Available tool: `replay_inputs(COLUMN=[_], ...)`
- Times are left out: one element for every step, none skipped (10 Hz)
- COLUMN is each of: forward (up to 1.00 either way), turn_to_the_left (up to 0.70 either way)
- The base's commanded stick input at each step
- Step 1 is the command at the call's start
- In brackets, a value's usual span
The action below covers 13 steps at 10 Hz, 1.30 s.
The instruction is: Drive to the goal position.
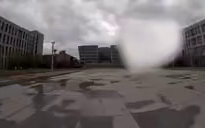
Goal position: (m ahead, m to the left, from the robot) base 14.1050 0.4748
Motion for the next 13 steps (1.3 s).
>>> replay_inputs(forward=[0.70, 0.70, 0.70, 0.70, 0.70, 0.70, 0.70, 0.70, 0.70, 0.70, 0.70, 0.70, 0.70], turn_to_the_left=[0.00, 0.00, 0.00, 0.00, 0.00, 0.00, 0.00, 0.00, 0.00, 0.00, 0.00, 0.00, 0.00])
